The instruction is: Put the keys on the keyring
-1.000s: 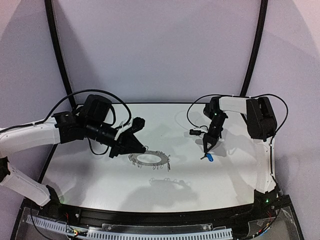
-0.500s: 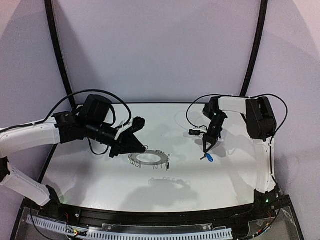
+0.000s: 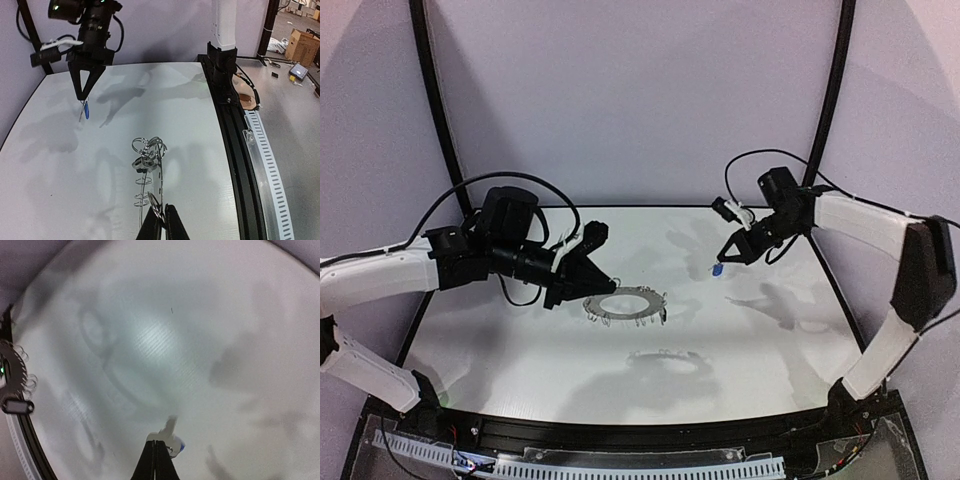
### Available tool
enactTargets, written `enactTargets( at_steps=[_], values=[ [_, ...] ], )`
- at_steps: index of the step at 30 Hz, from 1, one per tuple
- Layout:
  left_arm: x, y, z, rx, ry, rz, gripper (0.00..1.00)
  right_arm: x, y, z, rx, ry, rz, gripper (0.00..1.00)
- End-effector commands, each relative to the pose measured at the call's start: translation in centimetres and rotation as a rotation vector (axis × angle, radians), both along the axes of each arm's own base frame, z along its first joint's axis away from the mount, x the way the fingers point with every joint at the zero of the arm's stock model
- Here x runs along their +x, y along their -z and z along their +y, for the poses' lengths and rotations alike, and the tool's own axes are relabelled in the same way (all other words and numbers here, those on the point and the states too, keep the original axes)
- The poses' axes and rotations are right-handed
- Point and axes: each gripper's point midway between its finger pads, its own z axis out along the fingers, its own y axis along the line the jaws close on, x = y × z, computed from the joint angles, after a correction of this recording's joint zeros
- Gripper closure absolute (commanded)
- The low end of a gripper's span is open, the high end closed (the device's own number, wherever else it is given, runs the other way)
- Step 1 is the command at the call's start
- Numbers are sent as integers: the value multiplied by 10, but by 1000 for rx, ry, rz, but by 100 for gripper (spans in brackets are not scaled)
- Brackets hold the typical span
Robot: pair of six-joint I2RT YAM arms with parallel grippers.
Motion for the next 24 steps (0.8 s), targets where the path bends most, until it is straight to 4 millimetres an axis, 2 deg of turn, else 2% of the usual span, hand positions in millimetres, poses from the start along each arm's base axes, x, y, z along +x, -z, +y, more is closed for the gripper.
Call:
enactTargets(
  at_steps=[1,2,3,4,5,6,7,8,9,11,12,16,17,19,24],
  values=[
    [2,-34,-2,-119,-12,-58,99,-8,-63,48,329,61,-144,100],
    [1,-36,-3,-128,-7,-57,99,-14,-81,58,383,58,-186,100],
    [-1,-39,-4,-141,9,-58,99,-21,-88,64,425,51,-208,100],
    [-3,-41,-6,-151,29,-55,99,-23,-105,68,476,73,-256,100],
    [-3,-42,-7,-151,29,-54,99,-25,-110,71,492,77,-270,100],
    [-5,-43,-9,-158,47,-43,99,-26,-127,72,551,109,-319,100],
    [-5,-45,-10,-162,50,-39,99,-29,-127,74,560,112,-321,100],
    [-6,-46,-12,-170,61,-27,99,-41,-147,82,629,61,-379,100],
    [-7,-48,-13,-177,73,-20,99,-56,-153,92,658,-8,-410,100],
    [-9,-49,-14,-182,83,-14,99,-74,-166,102,700,-102,-477,100],
    [-11,-50,-14,-187,94,-12,99,-88,-169,108,730,-180,-474,100],
    [-14,-51,-12,-186,104,-7,99,-103,-170,112,776,-255,-455,100],
    [-15,-50,-10,-172,105,-4,99,-118,-175,114,814,-334,-476,100],
    [-16,-49,-8,-161,98,-8,99,-138,-182,112,868,-438,-517,100],
    [-14,-45,-3,-138,74,-32,99,-172,-191,103,919,-598,-570,100]
  ],
)
